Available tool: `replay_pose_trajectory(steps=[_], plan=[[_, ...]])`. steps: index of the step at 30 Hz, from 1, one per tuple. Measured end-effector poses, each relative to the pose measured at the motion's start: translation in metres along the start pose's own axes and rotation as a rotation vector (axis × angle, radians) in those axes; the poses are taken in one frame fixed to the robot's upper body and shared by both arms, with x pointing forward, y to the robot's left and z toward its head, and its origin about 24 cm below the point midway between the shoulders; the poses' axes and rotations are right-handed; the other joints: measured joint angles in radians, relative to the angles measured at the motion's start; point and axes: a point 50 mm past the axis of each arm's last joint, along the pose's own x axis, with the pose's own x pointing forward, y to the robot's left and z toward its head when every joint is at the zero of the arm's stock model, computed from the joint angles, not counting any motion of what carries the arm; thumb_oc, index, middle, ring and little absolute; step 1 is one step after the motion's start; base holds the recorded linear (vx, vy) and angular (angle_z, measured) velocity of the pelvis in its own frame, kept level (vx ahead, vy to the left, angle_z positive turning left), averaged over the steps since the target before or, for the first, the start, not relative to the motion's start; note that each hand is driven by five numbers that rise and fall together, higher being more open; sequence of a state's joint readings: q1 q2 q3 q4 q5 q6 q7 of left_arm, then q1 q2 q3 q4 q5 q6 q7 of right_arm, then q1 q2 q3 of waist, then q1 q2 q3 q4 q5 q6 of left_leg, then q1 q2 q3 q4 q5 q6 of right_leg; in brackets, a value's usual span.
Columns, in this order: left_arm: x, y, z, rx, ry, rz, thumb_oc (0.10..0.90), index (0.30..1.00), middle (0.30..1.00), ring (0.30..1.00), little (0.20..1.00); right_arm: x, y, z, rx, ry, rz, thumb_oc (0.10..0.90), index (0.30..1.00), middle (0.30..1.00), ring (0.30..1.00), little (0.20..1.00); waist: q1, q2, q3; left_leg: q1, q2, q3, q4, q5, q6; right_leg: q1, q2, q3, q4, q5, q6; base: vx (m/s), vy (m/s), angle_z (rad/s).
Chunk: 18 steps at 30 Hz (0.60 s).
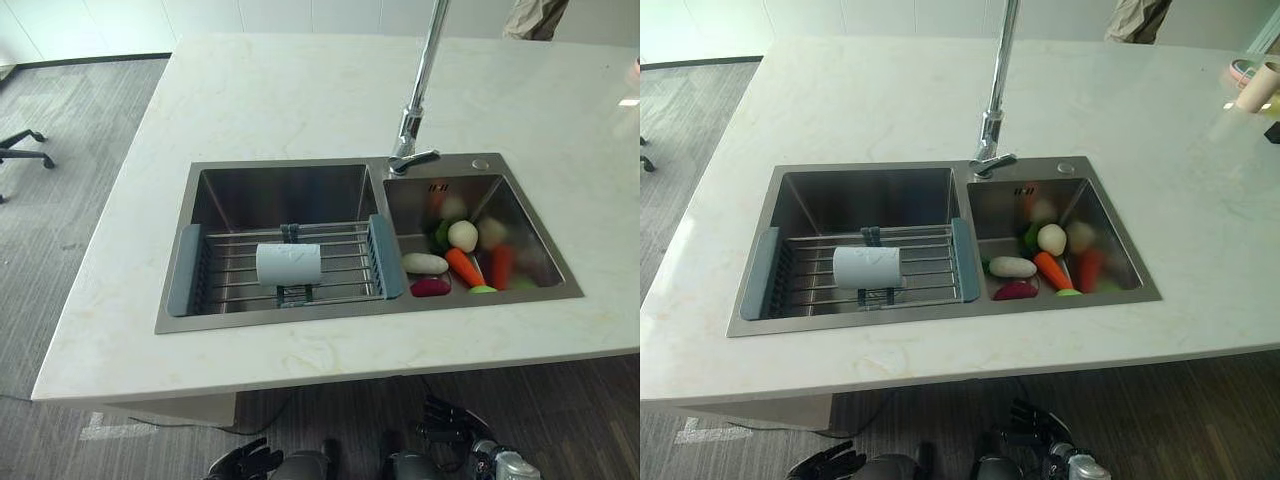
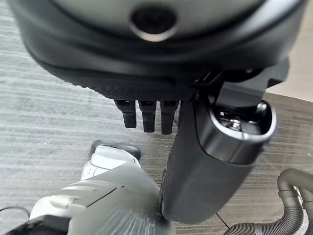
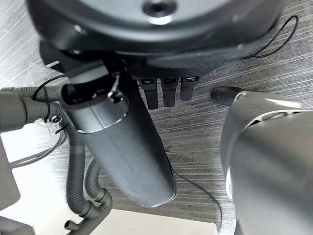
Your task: Place the dishes in the dishwasher.
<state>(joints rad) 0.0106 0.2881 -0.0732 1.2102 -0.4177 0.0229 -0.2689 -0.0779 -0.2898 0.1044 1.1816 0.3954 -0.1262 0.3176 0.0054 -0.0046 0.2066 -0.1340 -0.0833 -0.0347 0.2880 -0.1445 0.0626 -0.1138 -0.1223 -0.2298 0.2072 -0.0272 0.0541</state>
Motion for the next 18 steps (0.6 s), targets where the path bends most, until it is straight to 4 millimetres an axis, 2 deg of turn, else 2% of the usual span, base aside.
replay_pose_trajectory(steps=[2,4,6,8,9,11,13,14,15,16,17,18], plan=[[-0.001,0.002,-0.004,-0.053,0.032,0.008,0.8,0.9,0.9,0.9,0.9,-0.002,-0.002,-0.006,0.009,0.035,-0.007,0.8,0.9,0.9,0.9,0.9,-0.002,0.003,-0.002,0.0,0.023,0.041,-0.013,-0.011,0.005,0.0,-0.001,-0.007,0.006,-0.002,-0.008,0.03,-0.022,0.19],[-0.002,0.005,-0.011,-0.117,0.059,0.022,0.8,0.9,0.9,0.9,0.9,-0.008,-0.01,-0.019,0.02,0.099,-0.032,0.8,0.9,0.9,0.9,0.9,0.001,0.011,-0.007,-0.002,0.041,0.082,-0.016,-0.01,0.005,-0.003,-0.01,-0.024,0.022,-0.013,-0.008,0.04,-0.005,0.29],[-0.004,0.007,-0.024,-0.186,0.092,0.05,0.8,0.9,0.9,0.9,0.9,-0.012,-0.017,-0.028,0.041,0.15,-0.069,0.8,0.9,0.9,0.9,0.9,0.003,0.02,-0.012,-0.004,0.04,0.085,-0.016,-0.008,0.003,-0.009,-0.018,-0.027,0.036,-0.025,-0.006,0.02,-0.002,0.14],[-0.007,0.01,-0.036,-0.267,0.108,0.089,0.8,0.9,0.9,0.9,0.9,-0.013,-0.02,-0.028,0.043,0.157,-0.084,0.8,0.9,0.9,0.9,0.9,0.008,0.026,-0.015,-0.008,0.034,0.078,-0.018,0.001,-0.009,-0.014,-0.023,-0.033,0.041,-0.029,-0.004,-0.01,0.012,0.2],[-0.007,0.011,-0.036,-0.312,0.067,0.122,0.8,0.9,0.9,0.9,0.9,-0.015,-0.026,-0.029,0.04,0.168,-0.103,0.8,0.9,0.9,0.9,0.9,0.025,0.038,-0.018,-0.022,0.023,0.057,-0.032,0.018,-0.012,-0.024,-0.035,-0.057,0.045,-0.034,-0.001,-0.02,0.005,0.38],[-0.007,0.013,-0.03,-0.318,0.018,0.151,0.8,0.9,0.9,0.9,0.9,-0.017,-0.03,-0.031,0.057,0.185,-0.123,0.8,0.9,0.9,0.9,0.9,0.048,0.048,-0.016,-0.023,0.01,0.035,-0.05,0.035,-0.013,-0.028,-0.046,-0.073,0.059,-0.043,0.001,-0.02,-0.001,0.43],[-0.007,0.019,-0.013,-0.337,-0.089,0.193,0.8,0.9,0.9,0.9,0.9,-0.024,-0.041,-0.036,0.095,0.199,-0.168,0.8,0.9,0.9,0.9,0.9,0.059,0.063,-0.016,-0.025,0.007,0.033,-0.085,0.048,-0.034,-0.023,-0.066,-0.098,0.059,-0.048,0.003,0.0,0.048,0.76],[-0.008,0.023,-0.005,-0.356,-0.133,0.225,0.8,0.9,0.9,0.9,0.9,-0.027,-0.046,-0.037,0.096,0.2,-0.189,0.8,0.9,0.9,0.9,0.9,0.057,0.073,-0.017,-0.029,0.039,0.116,-0.099,0.033,-0.025,-0.016,-0.086,-0.123,0.058,-0.05,0.004,0.01,0.135,1.02],[-0.009,0.026,0.002,-0.362,-0.161,0.248,0.8,0.9,0.9,0.9,0.9,-0.029,-0.051,-0.036,0.098,0.199,-0.205,0.8,0.9,0.9,0.9,0.9,0.049,0.074,-0.016,-0.036,0.057,0.181,-0.079,0.029,-0.043,-0.012,-0.115,-0.158,0.054,-0.053,0.004,0.01,0.182,1.14],[-0.008,0.028,0.011,-0.354,-0.185,0.265,0.8,0.9,0.9,0.9,0.9,-0.032,-0.058,-0.035,0.091,0.201,-0.233,0.8,0.9,0.9,0.9,0.9,0.047,0.085,-0.011,-0.06,0.092,0.217,-0.025,0.013,-0.079,0.001,-0.132,-0.189,0.058,-0.058,0.003,0.01,0.152,1.0],[-0.01,0.033,0.016,-0.342,-0.197,0.291,0.8,0.9,0.9,0.9,0.9,-0.037,-0.067,-0.033,0.084,0.207,-0.267,0.8,0.9,0.9,0.9,0.9,0.047,0.101,-0.007,-0.052,0.125,0.222,-0.009,0.011,-0.089,0.016,-0.142,-0.2,0.066,-0.072,0.016,0.04,0.135,0.83],[-0.014,0.045,0.017,-0.327,-0.193,0.347,0.8,0.9,0.9,0.9,0.9,-0.044,-0.081,-0.031,0.083,0.216,-0.319,0.8,0.9,0.9,0.9,0.9,0.045,0.137,-0.011,-0.033,0.129,0.207,-0.02,0.032,-0.073,0.023,-0.161,-0.193,0.102,-0.094,0.042,0.13,0.12,0.6]])
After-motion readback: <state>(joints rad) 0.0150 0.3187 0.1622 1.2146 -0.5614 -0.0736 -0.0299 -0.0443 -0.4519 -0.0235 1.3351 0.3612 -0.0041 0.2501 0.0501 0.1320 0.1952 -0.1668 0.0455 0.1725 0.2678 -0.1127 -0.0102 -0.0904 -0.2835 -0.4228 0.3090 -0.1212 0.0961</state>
